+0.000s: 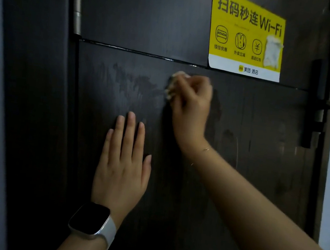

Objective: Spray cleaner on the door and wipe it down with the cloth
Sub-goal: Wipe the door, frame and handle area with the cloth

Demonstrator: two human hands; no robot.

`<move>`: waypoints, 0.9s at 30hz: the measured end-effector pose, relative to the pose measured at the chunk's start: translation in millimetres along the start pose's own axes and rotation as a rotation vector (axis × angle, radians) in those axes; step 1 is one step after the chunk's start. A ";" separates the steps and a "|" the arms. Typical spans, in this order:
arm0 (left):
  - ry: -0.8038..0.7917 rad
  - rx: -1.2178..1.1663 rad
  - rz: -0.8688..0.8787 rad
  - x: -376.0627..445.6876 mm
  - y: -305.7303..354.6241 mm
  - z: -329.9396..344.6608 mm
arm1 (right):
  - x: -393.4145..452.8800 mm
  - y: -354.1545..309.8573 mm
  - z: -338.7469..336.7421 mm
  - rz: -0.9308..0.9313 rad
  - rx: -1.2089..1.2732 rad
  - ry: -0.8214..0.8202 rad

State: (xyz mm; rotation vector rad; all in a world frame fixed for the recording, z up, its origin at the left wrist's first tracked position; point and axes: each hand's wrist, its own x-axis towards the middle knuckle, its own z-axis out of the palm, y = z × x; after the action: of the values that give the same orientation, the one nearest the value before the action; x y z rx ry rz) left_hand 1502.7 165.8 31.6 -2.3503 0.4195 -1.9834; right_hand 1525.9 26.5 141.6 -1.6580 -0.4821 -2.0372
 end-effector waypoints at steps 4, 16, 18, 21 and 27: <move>-0.006 -0.008 -0.022 0.4 -0.2 -0.4 | -3.2 -2.1 -11.2 -0.344 0.022 -0.204; -0.061 0.031 -0.020 1.9 0.4 -3.9 | 24.5 -37.6 17.1 -0.261 0.044 -0.151; -0.068 0.025 -0.015 1.3 -0.5 -3.1 | 26.6 -16.0 7.2 -0.302 0.013 -0.154; -0.052 0.028 -0.009 0.8 -1.4 -0.3 | 23.3 26.4 -8.6 -0.230 -0.005 -0.089; -0.082 0.007 -0.028 1.1 -1.0 -1.8 | 18.2 100.2 -37.0 -0.007 -0.063 0.004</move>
State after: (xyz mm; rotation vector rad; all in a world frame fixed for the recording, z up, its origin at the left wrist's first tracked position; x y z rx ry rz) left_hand 1501.2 166.8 33.2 -2.4364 0.3768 -1.8879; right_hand 1548.7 -79.1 149.5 -1.6898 -0.4271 -2.0801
